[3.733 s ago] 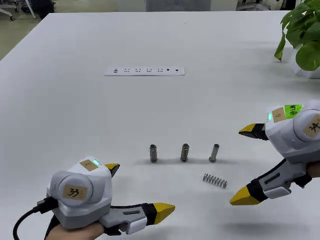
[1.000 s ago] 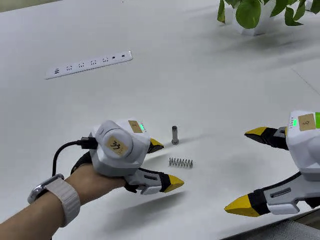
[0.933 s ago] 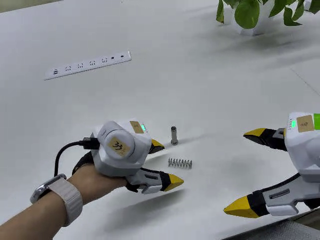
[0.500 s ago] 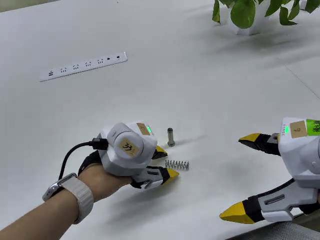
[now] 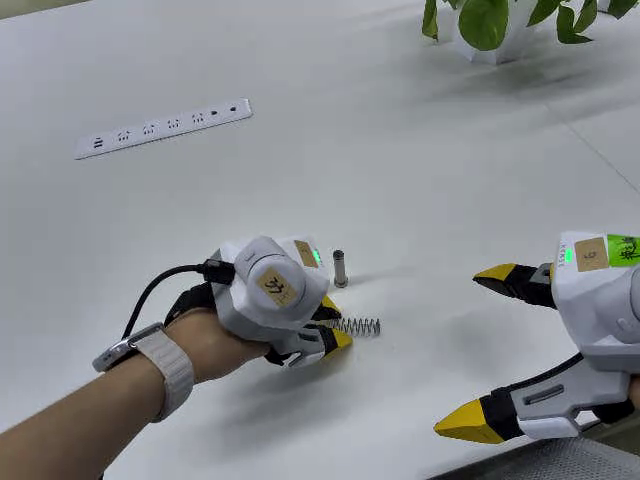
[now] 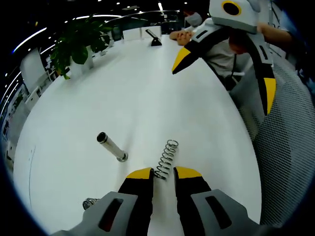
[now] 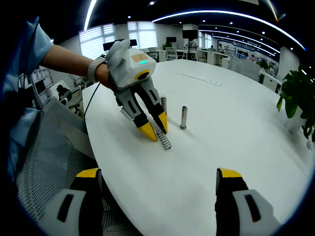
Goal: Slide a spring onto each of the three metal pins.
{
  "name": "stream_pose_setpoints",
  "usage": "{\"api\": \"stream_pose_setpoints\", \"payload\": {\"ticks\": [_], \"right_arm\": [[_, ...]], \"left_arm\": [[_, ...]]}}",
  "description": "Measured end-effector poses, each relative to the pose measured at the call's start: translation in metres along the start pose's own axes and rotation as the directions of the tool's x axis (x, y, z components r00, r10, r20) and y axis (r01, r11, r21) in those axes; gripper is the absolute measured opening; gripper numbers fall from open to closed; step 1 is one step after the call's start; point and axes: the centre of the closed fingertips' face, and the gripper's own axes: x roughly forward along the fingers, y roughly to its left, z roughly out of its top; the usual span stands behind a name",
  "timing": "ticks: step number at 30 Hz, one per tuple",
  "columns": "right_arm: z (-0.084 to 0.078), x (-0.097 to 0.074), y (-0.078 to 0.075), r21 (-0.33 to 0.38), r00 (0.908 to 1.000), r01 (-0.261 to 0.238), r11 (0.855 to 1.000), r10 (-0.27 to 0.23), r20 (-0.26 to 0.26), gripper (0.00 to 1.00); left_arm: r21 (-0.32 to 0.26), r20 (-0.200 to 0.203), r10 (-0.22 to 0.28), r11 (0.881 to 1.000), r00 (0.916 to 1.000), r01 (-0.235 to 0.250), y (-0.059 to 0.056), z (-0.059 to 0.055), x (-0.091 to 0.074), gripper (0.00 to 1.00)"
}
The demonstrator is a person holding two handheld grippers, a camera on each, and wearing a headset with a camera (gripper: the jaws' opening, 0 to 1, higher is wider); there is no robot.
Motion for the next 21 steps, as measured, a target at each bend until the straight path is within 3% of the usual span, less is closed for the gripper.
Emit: {"api": "stream_pose_setpoints", "payload": {"ticks": [7,10,21], "right_arm": [[0.0007,0.0006,0.0019,0.001,1.0000,0.000,1.000,0.000,0.002,0.97],[0.0012,0.0013,0.0027,0.001,1.0000,-0.001,1.000,0.001,0.002,0.97],[0.0069,0.0011,0.0061,0.013,0.9998,-0.006,1.000,0.005,0.018,0.95]], "left_arm": [[0.083,-0.048,-0.013,0.996,0.9988,0.017,-0.0033,-0.0017,0.0009,0.11],[0.061,-0.052,-0.004,0.998,0.9986,0.007,-0.0013,-0.0036,0.0002,0.11],[0.025,0.006,0.020,0.999,0.9998,-0.020,-0.0096,-0.0082,-0.0055,0.10]]}}
